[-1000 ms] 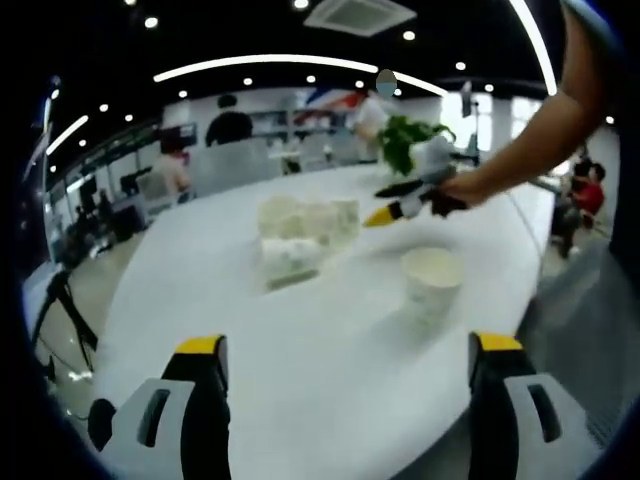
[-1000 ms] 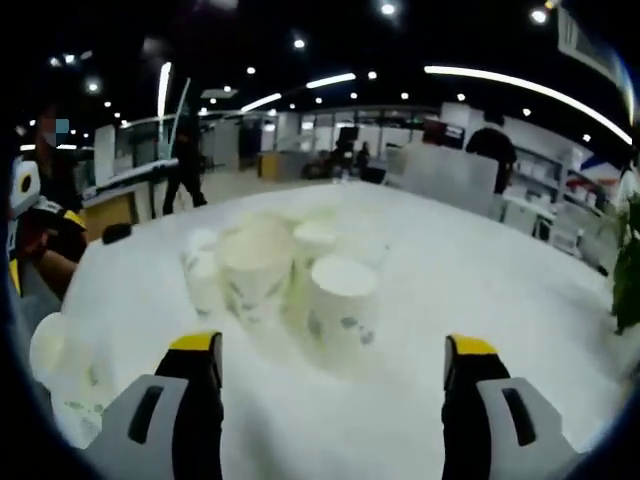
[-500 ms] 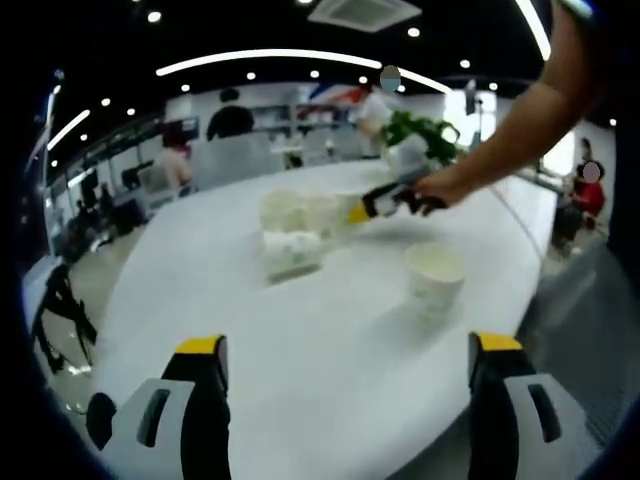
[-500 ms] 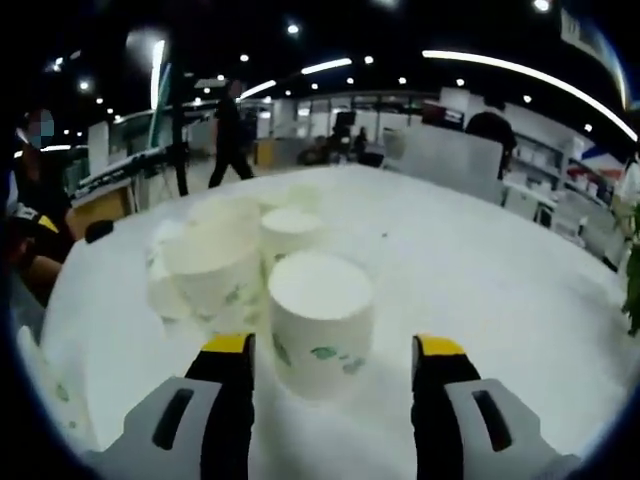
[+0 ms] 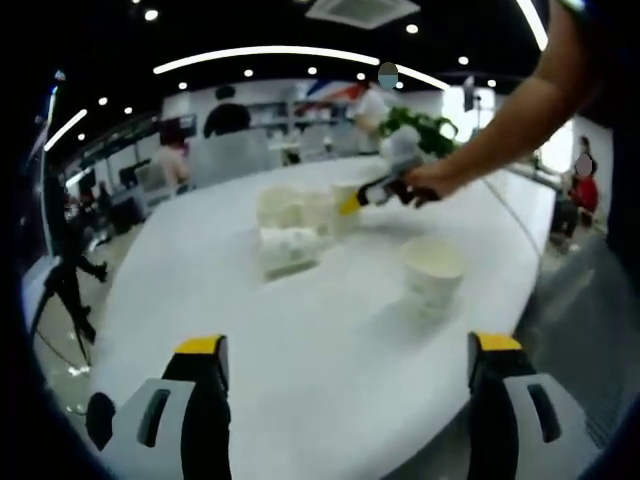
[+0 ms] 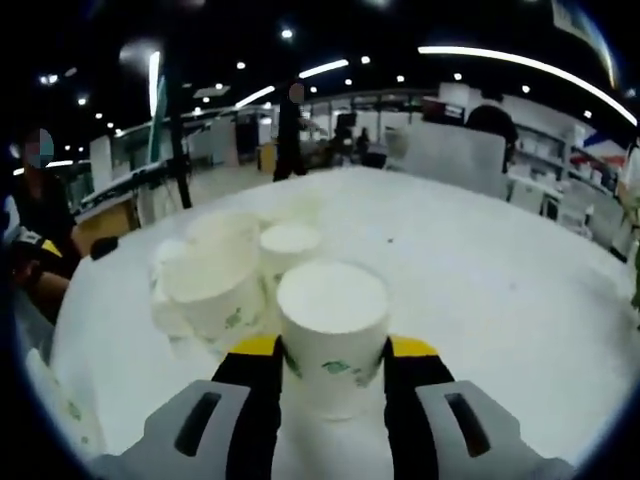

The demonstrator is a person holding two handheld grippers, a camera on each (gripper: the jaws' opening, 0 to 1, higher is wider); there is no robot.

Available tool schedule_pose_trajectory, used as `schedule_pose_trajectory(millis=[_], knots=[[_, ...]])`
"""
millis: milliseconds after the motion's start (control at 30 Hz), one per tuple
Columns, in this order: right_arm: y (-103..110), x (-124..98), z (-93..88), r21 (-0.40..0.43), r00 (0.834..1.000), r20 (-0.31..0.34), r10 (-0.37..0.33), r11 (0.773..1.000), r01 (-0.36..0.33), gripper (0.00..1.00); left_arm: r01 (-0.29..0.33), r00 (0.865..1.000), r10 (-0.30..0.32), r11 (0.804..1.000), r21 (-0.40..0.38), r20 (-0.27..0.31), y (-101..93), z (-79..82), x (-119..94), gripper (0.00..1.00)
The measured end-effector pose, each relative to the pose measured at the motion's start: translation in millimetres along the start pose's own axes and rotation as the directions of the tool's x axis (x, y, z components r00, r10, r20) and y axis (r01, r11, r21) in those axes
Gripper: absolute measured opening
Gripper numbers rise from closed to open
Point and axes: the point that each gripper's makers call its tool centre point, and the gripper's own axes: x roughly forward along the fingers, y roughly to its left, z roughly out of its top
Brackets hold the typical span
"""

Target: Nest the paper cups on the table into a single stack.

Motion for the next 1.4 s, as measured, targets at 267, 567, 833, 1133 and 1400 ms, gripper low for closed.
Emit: schedule_pose_trajectory(millis=[267,567,833,1133,1400], knots=[[-4.6,-7.9,21.4,0.012,1.0,0.03,0.004,1.0,-0.004,0.37,0.002,1.0,-0.002,1.0,0.007,0.0,-1.0,0.4,-0.5,0.97],[-5.5,-21.1,48.1,-0.038,0.999,0.044,0.017,0.999,-0.015,0.36,0.016,1.0,-0.015,1.0,0.02,-0.017,-3.0,-3.8,0.2,0.95],[-16.3,-30.5,63.0,-0.04,0.999,0.044,-0.003,0.999,0.005,0.36,0.011,1.0,-0.011,0.999,0.042,-0.021,-2.4,-3.9,-0.7,0.94],[-23.9,-41.3,107.7,-0.071,0.996,0.086,-0.005,0.997,0.011,0.36,0.008,1.0,-0.007,0.999,0.042,-0.013,-1.3,-1.6,-1.6,0.94],[-22.7,-48.5,115.6,-0.062,0.997,0.075,0.002,0.998,0.003,0.36,0.006,1.0,-0.005,0.998,0.055,-0.005,-1.4,-0.5,-1.4,0.94]])
